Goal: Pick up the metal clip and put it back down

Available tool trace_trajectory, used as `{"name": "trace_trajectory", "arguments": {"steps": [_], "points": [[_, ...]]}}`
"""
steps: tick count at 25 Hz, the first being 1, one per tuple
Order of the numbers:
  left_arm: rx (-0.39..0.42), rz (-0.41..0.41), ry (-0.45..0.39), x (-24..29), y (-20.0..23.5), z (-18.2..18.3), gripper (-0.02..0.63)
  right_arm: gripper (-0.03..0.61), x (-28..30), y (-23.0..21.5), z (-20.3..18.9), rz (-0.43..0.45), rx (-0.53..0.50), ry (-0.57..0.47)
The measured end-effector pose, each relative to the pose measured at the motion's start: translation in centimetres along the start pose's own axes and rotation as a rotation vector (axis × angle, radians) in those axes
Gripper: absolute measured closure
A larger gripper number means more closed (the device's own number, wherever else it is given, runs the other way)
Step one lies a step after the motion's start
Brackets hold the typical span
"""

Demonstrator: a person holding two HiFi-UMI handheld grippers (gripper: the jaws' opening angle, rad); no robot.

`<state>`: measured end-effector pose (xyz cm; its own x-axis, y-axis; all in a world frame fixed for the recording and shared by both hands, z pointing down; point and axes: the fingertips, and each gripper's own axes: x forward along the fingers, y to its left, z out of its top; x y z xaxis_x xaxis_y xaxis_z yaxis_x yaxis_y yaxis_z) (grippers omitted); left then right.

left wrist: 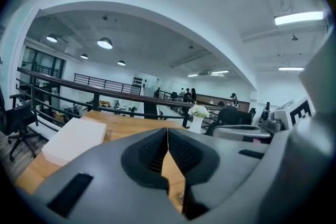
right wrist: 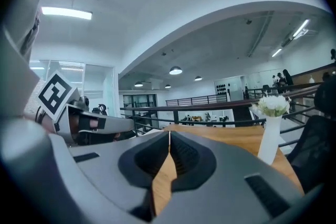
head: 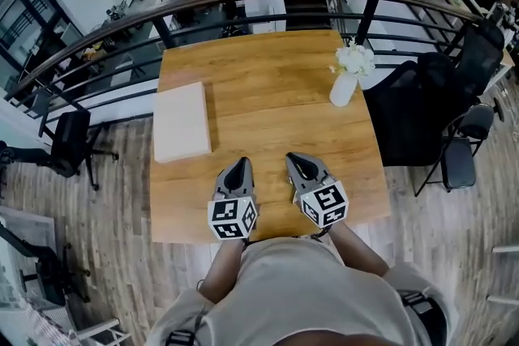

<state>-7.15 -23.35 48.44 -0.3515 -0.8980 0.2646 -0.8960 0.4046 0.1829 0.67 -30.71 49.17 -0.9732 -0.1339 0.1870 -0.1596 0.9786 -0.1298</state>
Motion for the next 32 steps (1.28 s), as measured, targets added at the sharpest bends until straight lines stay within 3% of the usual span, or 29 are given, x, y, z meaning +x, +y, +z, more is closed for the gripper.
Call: {"name": "trace_trajectory", "arguments": {"steps": [5,11,17,25,32], "points": [[0.065,-0.026,-0.09,-0.5,-0.3,4.6,0.586,0.552,-0.6,-0.6,5.1,-0.071,-0.049,-0.102],[0.126,0.005,-0.186,-1.1,0.2,8.2,0.588,0.552,-2.1,-2.3,8.9,-0.198,-0.162,-0.182],[0.122,0.011,-0.169,-1.0,1.0,7.7,0.586,0.552,-2.8,-3.5,9.2,-0.257,-0.158,-0.181],[0.153,0.016,-0.212,-0.8,0.5,8.2,0.588,0.552,-2.9,-3.7,8.7,-0.264,-0.173,-0.163],[0.139,-0.005,-0.185,-0.8,0.3,7.3,0.588,0.552,-3.0,-3.0,8.6,-0.254,-0.169,-0.164]]}}
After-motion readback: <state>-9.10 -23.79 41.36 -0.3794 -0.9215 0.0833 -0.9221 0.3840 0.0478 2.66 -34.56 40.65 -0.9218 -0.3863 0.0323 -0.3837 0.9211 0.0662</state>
